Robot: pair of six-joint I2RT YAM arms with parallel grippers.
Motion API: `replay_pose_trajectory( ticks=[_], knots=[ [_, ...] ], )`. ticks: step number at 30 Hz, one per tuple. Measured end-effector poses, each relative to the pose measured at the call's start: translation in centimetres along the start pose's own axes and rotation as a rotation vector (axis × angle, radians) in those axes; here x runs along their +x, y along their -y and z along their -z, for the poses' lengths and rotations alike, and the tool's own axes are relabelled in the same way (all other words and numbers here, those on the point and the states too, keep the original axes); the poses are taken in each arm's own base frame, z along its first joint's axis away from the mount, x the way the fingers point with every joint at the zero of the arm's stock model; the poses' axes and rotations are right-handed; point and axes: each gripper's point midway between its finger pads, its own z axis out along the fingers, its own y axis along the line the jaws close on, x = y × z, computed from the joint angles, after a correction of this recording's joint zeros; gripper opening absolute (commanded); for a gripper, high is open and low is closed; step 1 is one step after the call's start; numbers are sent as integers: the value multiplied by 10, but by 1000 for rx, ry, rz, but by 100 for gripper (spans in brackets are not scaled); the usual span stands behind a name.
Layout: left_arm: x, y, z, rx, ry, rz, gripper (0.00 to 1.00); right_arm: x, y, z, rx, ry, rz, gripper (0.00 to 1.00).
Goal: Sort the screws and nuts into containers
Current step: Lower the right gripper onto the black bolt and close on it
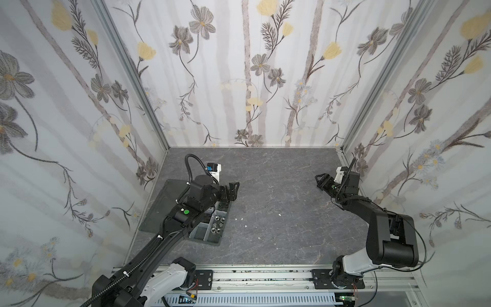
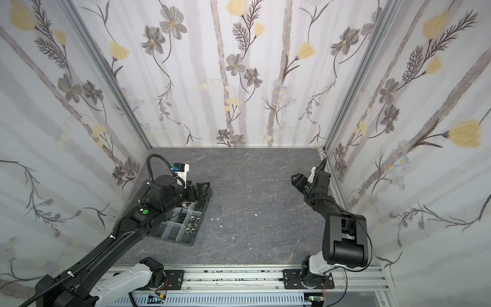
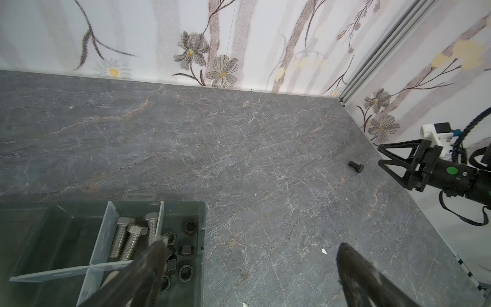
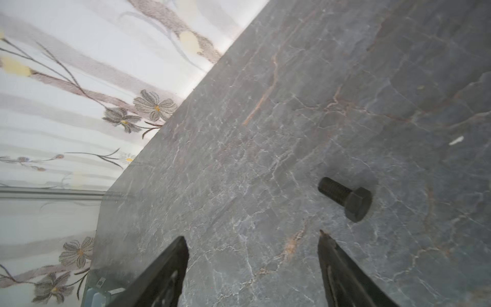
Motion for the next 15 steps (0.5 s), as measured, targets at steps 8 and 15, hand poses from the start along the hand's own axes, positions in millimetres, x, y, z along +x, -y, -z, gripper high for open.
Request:
replay_pose_trajectory(
  ticks=[8,15],
  knots=[
    [1,0,6,5,13,-1,100,-14,21,-23,28,-3,-48,78],
    [1,2,7,14,13,-1,100,-28,37,-46,64,-3,-68,77]
  ],
)
